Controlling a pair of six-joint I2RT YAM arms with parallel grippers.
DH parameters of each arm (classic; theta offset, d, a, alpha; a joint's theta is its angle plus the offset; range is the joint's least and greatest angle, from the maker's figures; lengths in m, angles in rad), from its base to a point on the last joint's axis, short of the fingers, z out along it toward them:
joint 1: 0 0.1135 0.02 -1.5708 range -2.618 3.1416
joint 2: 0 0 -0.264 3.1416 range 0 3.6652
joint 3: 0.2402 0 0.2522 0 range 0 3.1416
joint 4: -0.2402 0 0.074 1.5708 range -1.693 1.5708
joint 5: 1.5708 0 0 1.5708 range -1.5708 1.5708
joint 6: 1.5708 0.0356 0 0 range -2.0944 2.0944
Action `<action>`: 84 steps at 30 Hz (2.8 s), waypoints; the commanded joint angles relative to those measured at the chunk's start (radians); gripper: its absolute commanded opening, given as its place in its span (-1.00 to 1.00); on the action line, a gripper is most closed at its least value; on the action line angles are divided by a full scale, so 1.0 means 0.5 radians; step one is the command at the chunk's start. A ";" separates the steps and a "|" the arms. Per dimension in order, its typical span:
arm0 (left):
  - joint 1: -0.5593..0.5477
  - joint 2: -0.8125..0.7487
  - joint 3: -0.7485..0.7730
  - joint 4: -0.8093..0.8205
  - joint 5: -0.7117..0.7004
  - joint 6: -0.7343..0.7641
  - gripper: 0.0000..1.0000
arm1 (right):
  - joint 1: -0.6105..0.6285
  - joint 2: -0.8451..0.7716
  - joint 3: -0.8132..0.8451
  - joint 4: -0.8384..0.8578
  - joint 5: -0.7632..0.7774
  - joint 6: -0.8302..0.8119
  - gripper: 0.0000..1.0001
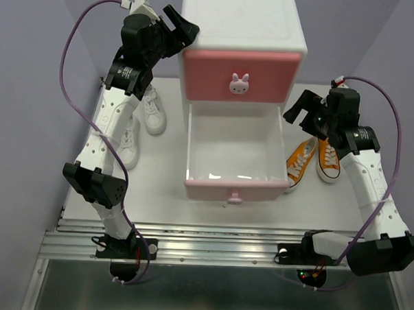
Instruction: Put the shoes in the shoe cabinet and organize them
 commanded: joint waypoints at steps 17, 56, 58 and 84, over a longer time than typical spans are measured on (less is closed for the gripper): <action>0.042 0.144 -0.188 -0.550 -0.128 0.244 0.76 | -0.447 0.213 -0.446 0.083 0.406 0.038 1.00; 0.042 0.061 -0.333 -0.566 -0.104 0.201 0.76 | -0.447 -0.157 0.124 0.424 0.137 0.087 -0.99; 0.042 0.085 -0.314 -0.581 -0.104 0.207 0.76 | -0.447 -0.253 0.170 0.412 -0.084 0.090 -0.99; 0.042 0.052 -0.430 -0.560 -0.137 0.173 0.76 | -0.447 -0.676 -0.216 0.562 -1.226 0.780 -0.99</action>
